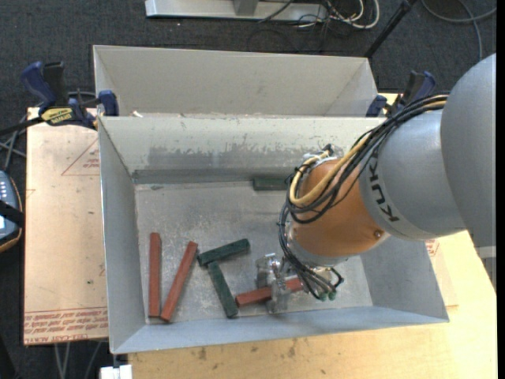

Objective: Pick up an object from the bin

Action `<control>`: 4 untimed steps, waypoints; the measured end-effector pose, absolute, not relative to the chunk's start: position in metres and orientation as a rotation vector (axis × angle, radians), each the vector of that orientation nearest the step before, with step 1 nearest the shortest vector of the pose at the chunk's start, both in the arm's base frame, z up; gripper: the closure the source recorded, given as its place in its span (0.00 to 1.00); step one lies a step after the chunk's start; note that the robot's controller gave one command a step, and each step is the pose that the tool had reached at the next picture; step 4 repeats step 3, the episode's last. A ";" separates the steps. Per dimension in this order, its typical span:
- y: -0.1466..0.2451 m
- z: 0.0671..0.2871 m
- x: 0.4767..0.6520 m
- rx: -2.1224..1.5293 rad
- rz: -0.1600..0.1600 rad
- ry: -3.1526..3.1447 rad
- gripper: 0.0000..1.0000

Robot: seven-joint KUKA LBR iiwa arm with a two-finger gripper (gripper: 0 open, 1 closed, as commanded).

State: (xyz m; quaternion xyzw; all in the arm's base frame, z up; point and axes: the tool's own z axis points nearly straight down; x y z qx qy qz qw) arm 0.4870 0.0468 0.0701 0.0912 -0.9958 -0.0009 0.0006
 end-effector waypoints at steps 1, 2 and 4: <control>0.047 0.070 0.487 0.286 -0.003 -3.127 1.00; 0.036 0.117 0.494 0.309 -0.003 -3.119 1.00; 0.029 0.234 0.522 0.302 -0.001 -3.129 1.00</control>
Offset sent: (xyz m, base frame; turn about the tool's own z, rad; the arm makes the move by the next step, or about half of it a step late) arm 0.0194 -0.0234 0.1071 -0.0329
